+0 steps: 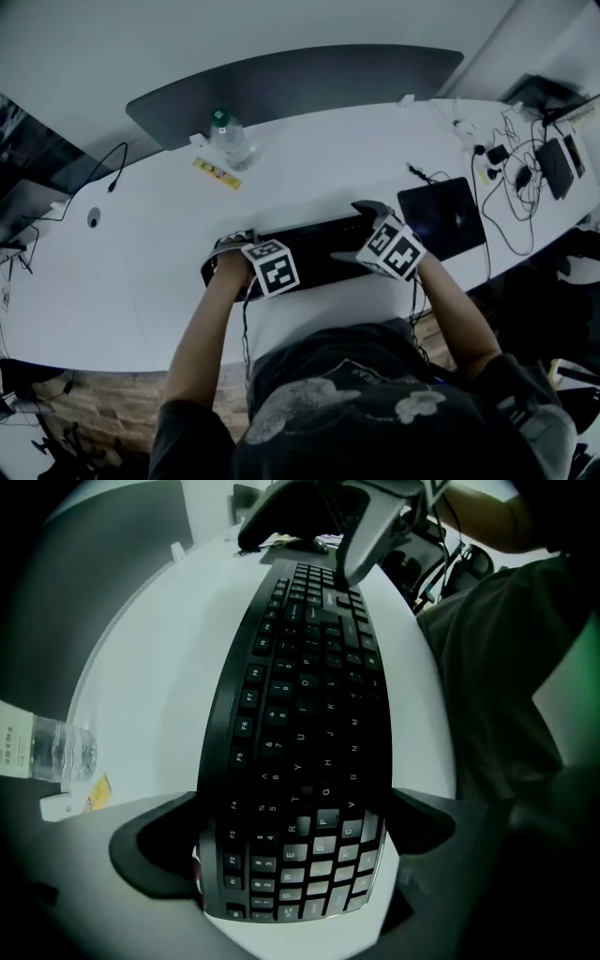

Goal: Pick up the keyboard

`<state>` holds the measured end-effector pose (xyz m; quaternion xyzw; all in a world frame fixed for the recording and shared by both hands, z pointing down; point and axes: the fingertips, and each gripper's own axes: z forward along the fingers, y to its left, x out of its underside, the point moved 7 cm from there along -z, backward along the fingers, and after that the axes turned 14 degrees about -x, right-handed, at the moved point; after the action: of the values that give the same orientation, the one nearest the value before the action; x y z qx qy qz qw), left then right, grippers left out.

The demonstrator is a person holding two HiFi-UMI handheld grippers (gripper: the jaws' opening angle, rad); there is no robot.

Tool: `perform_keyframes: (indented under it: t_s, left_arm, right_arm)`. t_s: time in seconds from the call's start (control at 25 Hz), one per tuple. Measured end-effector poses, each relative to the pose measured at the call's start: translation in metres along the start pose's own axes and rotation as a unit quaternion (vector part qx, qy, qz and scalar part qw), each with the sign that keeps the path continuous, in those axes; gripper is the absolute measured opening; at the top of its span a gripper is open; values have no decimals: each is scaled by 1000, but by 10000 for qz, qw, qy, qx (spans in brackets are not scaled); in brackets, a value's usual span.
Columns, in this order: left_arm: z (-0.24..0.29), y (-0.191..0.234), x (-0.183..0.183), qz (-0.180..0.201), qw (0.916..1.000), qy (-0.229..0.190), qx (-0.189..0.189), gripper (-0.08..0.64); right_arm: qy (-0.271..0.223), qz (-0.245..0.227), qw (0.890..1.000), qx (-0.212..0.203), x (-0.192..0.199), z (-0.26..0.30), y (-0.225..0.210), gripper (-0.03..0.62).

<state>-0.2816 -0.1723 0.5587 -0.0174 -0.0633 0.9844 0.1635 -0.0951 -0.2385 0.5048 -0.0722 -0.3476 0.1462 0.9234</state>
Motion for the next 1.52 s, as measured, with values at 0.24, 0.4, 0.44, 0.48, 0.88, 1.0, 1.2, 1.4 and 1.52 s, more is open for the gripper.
perform_keyframes:
  t_s: [0.24,0.4,0.44,0.48,0.88,1.0,1.2,1.4,1.52]
  left_arm:
    - [-7,-6,-1,50,9989,-42,-463,592]
    - [-13,-10,0,-34,9972,-124,-735,592]
    - [-14,-12,0,-88,9969,-137,-771,592]
    - [-14,-14,0,-153,9967,-160,-785,592]
    - [-16,-20,1,-269,9939,-280,-1037,592]
    - [-16,-20,1,-254,9930,-311,-1110,592]
    - [-20,-23,5,-133,9911,-621,-1170,591]
    - [-31,-22,10,-517,9834,-663,-1606,589]
    - [-42,-19,17,-915,9739,-679,-1963,589]
  right_arm:
    - [748,144,9753,-2074,-13,2,-34,482]
    - [1469,342,9414,-3017,-22,23,-48,480]
    - [1665,412,9279,-3310,-24,31,-45,480]
    - [1890,479,9118,-3615,-25,38,-42,480]
    - [3548,384,8070,-4705,-20,90,-23,208]
    - [3810,387,7746,-5033,-14,100,-10,138]
    - [3731,611,7591,-5299,-10,99,-3,100]
    - [3187,913,7735,-5402,-6,85,0,67]
    - [2831,1019,7893,-5352,-9,74,1,66]
